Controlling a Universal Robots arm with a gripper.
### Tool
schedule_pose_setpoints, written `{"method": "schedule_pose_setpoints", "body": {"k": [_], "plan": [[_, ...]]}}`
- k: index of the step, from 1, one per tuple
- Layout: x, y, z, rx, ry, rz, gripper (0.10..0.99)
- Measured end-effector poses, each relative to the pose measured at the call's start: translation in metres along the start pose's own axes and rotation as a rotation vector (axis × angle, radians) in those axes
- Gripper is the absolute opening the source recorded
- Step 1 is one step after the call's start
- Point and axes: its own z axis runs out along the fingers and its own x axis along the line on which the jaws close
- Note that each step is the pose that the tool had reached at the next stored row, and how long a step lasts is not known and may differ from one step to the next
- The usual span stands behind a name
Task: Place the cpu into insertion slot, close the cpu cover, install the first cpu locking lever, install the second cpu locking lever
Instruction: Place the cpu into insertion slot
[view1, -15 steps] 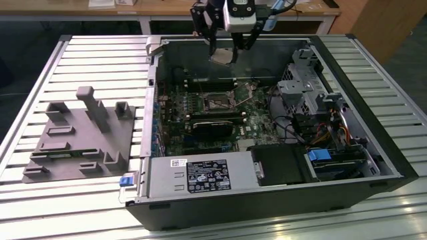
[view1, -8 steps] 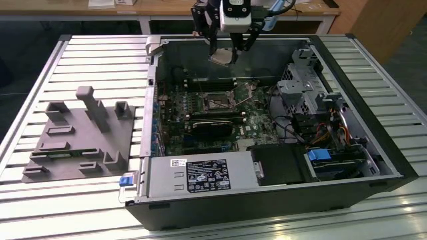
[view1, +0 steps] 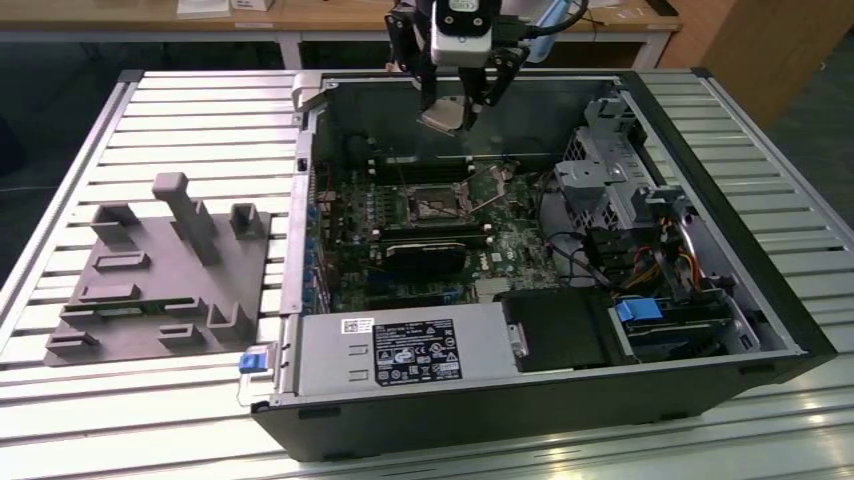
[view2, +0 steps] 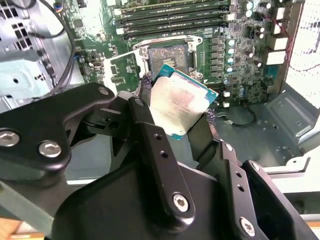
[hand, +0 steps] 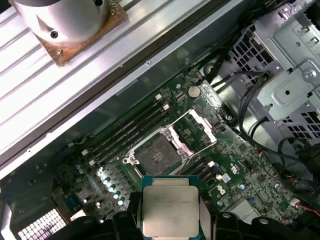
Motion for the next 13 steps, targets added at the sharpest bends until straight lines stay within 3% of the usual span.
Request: {"method": "schedule_pose_setpoints", "body": {"k": [13], "plan": [[0.0007, -0.0006, 0.0025, -0.001, -0.0131, 0.147, 0.541]]}}
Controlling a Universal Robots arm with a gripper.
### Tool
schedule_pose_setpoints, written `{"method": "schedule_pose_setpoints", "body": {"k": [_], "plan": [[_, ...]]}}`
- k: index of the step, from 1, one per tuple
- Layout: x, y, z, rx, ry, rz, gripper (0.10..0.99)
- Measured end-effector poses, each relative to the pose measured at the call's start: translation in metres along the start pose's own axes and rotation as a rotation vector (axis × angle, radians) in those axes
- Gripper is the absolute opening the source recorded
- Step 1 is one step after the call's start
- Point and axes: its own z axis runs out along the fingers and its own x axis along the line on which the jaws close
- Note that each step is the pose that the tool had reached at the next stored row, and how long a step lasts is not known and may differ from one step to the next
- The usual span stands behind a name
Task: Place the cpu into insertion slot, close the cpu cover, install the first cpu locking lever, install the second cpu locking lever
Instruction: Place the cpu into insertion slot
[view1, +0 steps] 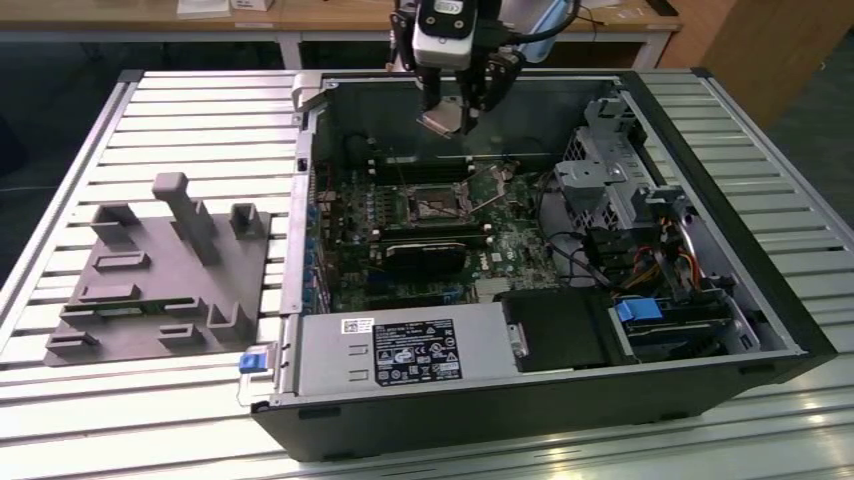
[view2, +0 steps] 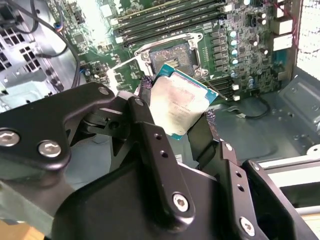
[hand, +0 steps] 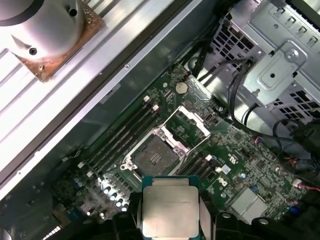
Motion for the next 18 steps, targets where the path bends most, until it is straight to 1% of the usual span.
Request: {"method": "schedule_pose_setpoints", "body": {"k": [8, 18], "plan": [[0.0001, -0.0002, 0.0017, 0.0, -0.0093, 0.1, 0.541], [0.0001, -0.0004, 0.0038, -0.002, -0.0228, 0.261, 0.541]]}}
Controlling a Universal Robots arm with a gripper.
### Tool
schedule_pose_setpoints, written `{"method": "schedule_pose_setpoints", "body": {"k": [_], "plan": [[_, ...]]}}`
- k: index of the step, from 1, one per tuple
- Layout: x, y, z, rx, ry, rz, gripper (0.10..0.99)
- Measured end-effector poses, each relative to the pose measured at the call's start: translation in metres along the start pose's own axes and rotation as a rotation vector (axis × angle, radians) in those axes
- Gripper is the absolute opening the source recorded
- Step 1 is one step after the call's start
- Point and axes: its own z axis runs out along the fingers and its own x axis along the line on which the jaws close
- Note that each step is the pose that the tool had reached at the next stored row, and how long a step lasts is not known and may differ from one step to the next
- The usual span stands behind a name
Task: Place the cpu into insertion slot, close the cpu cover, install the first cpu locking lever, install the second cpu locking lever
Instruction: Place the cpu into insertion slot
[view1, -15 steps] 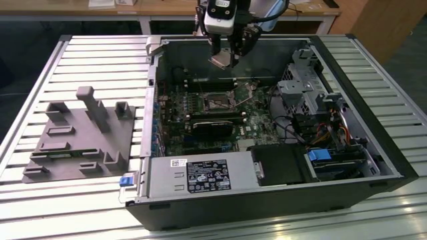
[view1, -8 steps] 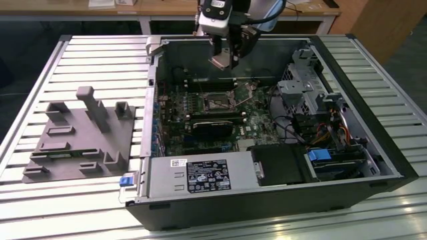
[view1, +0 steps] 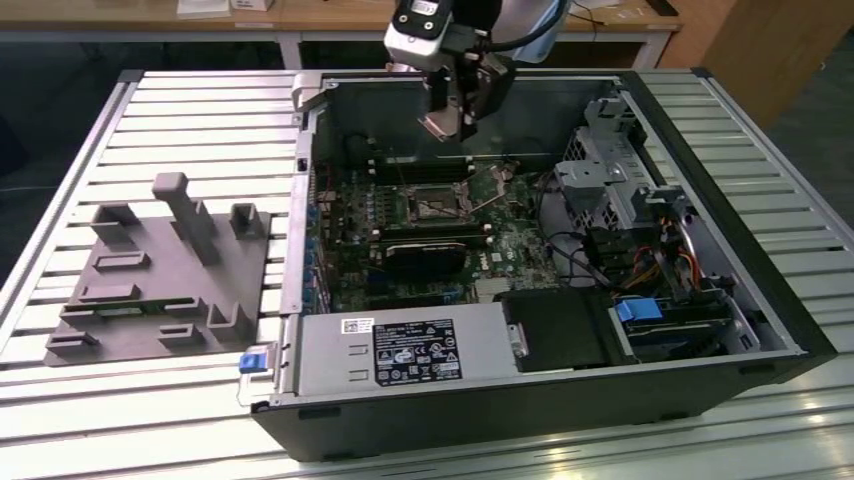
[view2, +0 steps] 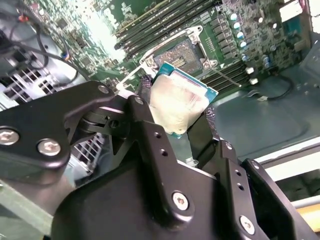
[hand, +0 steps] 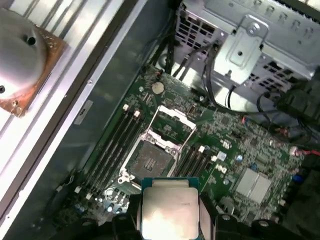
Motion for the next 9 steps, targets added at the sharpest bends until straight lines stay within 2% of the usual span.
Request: {"method": "schedule_pose_setpoints", "body": {"k": [6, 9], "plan": [[0.0, -0.0001, 0.0022, -0.001, -0.008, 0.098, 0.541], [0.0001, -0.0002, 0.0038, 0.0, -0.0111, 0.128, 0.541]]}}
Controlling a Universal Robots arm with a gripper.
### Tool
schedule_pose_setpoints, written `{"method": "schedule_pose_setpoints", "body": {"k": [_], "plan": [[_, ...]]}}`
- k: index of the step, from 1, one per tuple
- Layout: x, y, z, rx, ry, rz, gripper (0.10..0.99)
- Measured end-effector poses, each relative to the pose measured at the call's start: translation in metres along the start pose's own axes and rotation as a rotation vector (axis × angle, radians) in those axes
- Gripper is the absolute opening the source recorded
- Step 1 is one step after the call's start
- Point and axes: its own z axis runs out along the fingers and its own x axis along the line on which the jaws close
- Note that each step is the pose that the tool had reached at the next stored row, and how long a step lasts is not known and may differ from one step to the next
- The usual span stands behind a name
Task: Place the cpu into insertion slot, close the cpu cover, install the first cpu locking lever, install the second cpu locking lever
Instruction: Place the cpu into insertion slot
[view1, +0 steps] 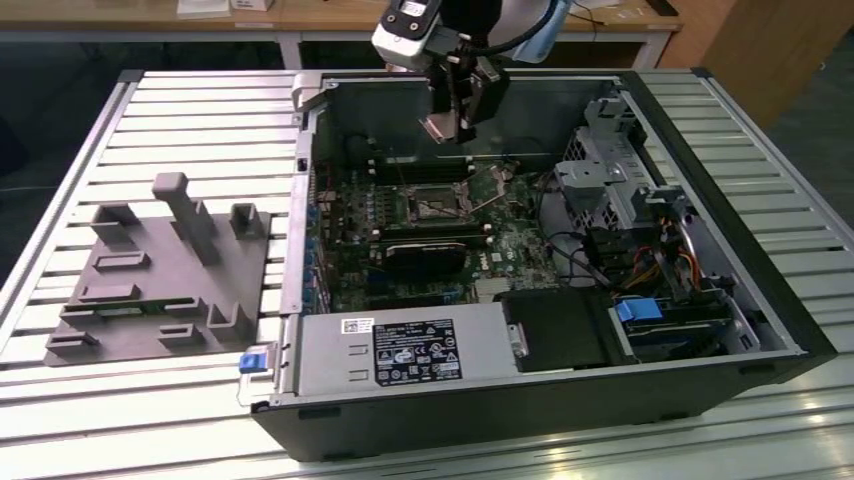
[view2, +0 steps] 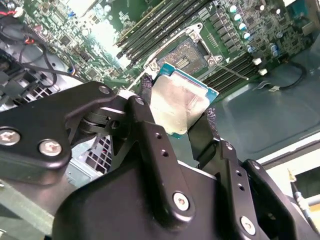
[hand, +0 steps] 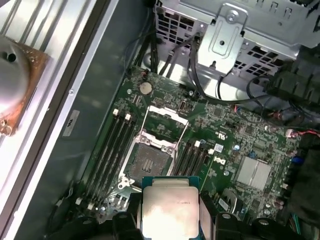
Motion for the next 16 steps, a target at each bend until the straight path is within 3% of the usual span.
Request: {"method": "schedule_pose_setpoints", "body": {"k": [7, 16], "plan": [[0.0002, -0.0006, 0.0084, 0.003, -0.0095, 0.029, 0.541], [0.0001, -0.0012, 0.016, 0.001, -0.0228, 0.183, 0.541]]}}
